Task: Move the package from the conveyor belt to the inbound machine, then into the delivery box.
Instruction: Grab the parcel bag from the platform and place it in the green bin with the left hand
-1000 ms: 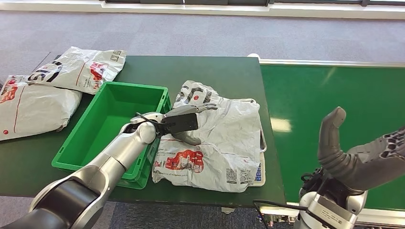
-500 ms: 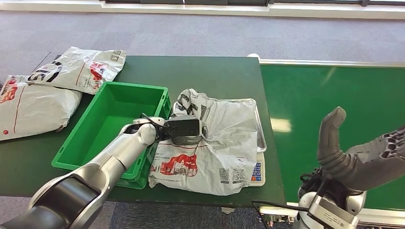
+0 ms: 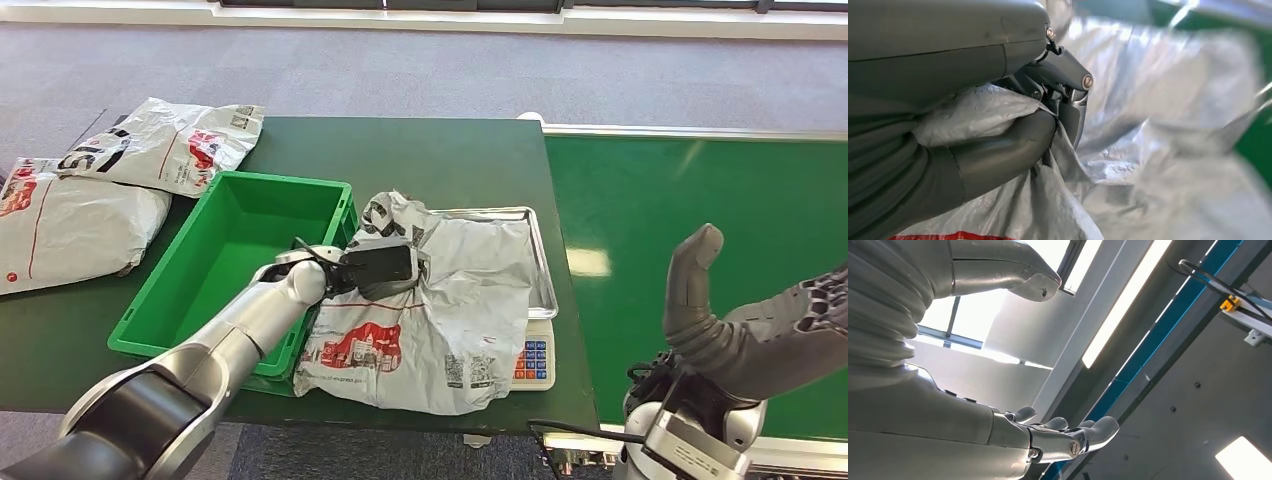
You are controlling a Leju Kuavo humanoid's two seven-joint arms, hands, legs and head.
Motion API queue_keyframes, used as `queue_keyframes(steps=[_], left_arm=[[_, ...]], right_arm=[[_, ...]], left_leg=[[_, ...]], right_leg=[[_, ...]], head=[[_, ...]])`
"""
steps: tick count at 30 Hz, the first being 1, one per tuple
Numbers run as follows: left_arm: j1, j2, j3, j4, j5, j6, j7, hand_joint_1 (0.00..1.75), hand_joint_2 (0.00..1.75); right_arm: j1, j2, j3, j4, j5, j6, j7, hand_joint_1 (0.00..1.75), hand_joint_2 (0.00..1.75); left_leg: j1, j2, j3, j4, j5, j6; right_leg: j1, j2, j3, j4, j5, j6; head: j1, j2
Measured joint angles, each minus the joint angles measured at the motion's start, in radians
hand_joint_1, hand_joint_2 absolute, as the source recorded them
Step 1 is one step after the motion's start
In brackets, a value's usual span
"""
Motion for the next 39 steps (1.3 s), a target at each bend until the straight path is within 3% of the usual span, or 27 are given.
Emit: queue_keyframes(steps=[3,7,10,18,30,32,35,37,39], left_arm=[[0.009,-0.006,0.017,-0.036,0.045,0.137,0.004,1.75,1.75],[0.014,-0.022,0.072,-0.107,0.051,0.336,0.080,1.75,1.75],[0.019,-0.030,0.118,-0.162,0.044,0.425,0.118,1.75,1.75],[0.034,-0.038,0.202,-0.261,0.042,0.495,0.147,1.75,1.75],[0.041,-0.039,0.225,-0.298,0.010,0.522,0.170,1.75,1.75],[0.040,-0.038,0.226,-0.301,-0.086,0.594,0.233,1.75,1.75],[0.030,-0.028,0.226,-0.289,-0.409,0.733,0.455,1.75,1.75],[0.013,-0.014,0.226,-0.263,-0.618,0.770,0.616,1.75,1.75],[-0.003,0.000,0.226,-0.231,-0.747,0.777,0.725,1.75,1.75]], right_arm=[[0.000,0.000,0.000,-0.003,0.006,0.000,0.000,0.00,1.75],[0.002,0.000,0.000,-0.016,0.016,0.000,0.000,0.00,1.75],[0.003,0.000,0.000,-0.024,0.018,0.000,0.000,0.00,1.75],[0.003,0.000,0.000,-0.028,0.016,0.000,0.000,0.00,1.75],[0.004,0.000,0.000,-0.028,0.017,0.000,0.000,0.00,1.75],[0.004,0.000,0.000,-0.028,0.019,0.000,0.000,0.00,1.75],[0.004,0.000,0.000,-0.031,0.025,0.000,0.000,0.00,1.75],[0.004,0.000,0.000,-0.033,0.026,0.000,0.000,0.00,1.75],[0.005,0.000,0.000,-0.034,0.028,0.000,0.000,0.00,1.75]], left_leg=[[0.000,0.000,0.000,0.000,0.000,0.000],[0.000,0.000,0.000,0.000,0.000,0.000],[0.000,0.000,0.000,0.000,0.000,0.000],[0.000,0.000,0.000,0.000,0.000,0.000],[0.000,0.000,-0.001,0.000,0.000,0.000],[0.000,0.000,-0.001,0.000,0.000,0.000],[0.000,0.000,-0.001,0.000,0.000,0.000],[0.000,0.000,-0.001,0.000,0.001,0.000],[0.000,0.000,0.000,0.000,0.001,0.000]], right_leg=[[0.000,0.000,0.000,0.000,0.000,0.000],[0.000,0.000,0.000,0.000,0.000,0.000],[0.000,0.000,0.000,0.000,0.000,0.000],[0.000,0.000,-0.001,0.000,0.000,0.000],[0.000,0.000,-0.001,0.000,0.000,0.000],[0.000,0.000,-0.001,0.000,0.000,0.000],[0.000,0.000,-0.001,0.000,0.000,0.000],[0.000,0.000,-0.001,0.000,0.001,-0.001],[0.000,0.001,-0.001,0.000,0.001,-0.001]], head=[[0.000,0.000],[0.000,0.000],[0.000,0.000],[0.000,0.000],[0.000,0.000],[0.000,0.000],[0.000,0.000],[0.000,0.000],[0.000,0.000]])
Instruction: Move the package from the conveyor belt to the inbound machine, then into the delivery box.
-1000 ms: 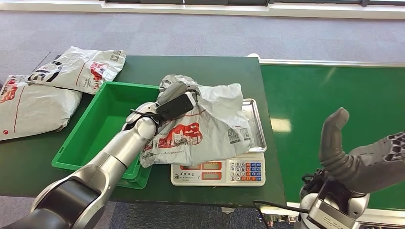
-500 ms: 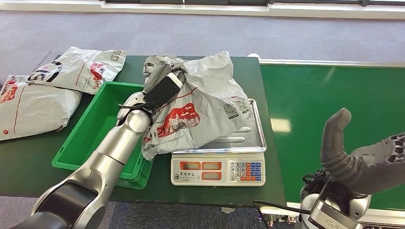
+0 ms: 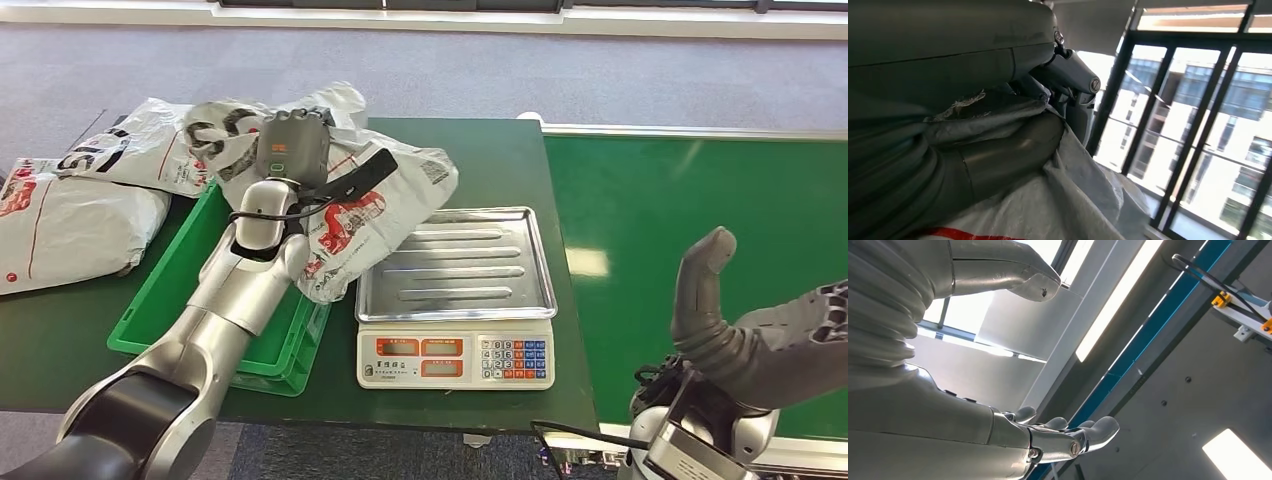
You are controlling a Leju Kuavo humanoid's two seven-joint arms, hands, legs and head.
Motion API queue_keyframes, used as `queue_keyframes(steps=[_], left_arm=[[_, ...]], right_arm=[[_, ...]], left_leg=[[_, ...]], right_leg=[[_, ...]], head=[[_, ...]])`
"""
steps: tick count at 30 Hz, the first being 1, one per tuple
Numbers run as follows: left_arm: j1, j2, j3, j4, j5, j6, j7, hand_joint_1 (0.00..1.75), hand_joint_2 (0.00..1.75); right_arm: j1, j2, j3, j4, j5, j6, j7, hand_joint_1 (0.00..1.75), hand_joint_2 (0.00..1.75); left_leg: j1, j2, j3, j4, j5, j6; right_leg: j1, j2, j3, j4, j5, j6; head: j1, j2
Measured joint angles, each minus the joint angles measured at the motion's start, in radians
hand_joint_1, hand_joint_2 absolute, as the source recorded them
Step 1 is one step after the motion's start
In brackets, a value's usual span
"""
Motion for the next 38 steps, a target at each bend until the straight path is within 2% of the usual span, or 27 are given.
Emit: queue_keyframes(steps=[3,5,18,26,38], left_arm=[[-0.014,0.018,0.003,0.044,-0.107,0.001,0.095,1.75,1.75],[-0.020,0.025,0.010,0.066,-0.142,-0.001,0.125,1.75,1.75],[-0.031,0.030,0.040,0.124,-0.155,-0.051,0.169,1.75,1.75],[-0.045,0.045,0.039,0.157,-0.155,-0.138,0.392,1.75,1.75],[-0.044,0.060,0.039,0.166,-0.156,-0.163,0.424,1.75,1.75]], right_arm=[[0.000,0.000,0.000,-0.001,0.005,0.000,0.000,0.00,1.75],[0.000,0.000,0.000,-0.003,0.007,0.000,0.000,0.00,1.75],[0.001,0.000,0.000,-0.010,0.008,0.000,0.000,0.00,1.75],[0.002,0.000,-0.003,-0.011,0.005,0.000,0.000,0.00,1.75],[0.003,0.000,-0.007,-0.015,0.005,0.000,0.000,0.00,1.75]], left_leg=[[0.000,0.000,0.000,0.000,0.000,-0.001],[0.000,0.000,0.000,0.000,0.001,-0.001],[0.000,0.000,-0.001,0.000,0.001,-0.001],[0.000,0.000,-0.001,0.000,0.001,-0.001],[0.000,0.000,-0.001,0.000,0.001,-0.001]], right_leg=[[0.000,0.000,0.000,0.000,0.000,0.000],[0.000,0.000,0.000,0.000,0.000,0.000],[0.000,0.000,0.000,0.000,0.000,0.000],[0.000,0.000,-0.001,0.000,0.001,-0.001],[0.000,0.000,-0.001,0.000,0.001,-0.001]], head=[[0.000,0.000],[0.000,0.000],[0.000,0.000],[0.000,0.000],[0.000,0.000]])
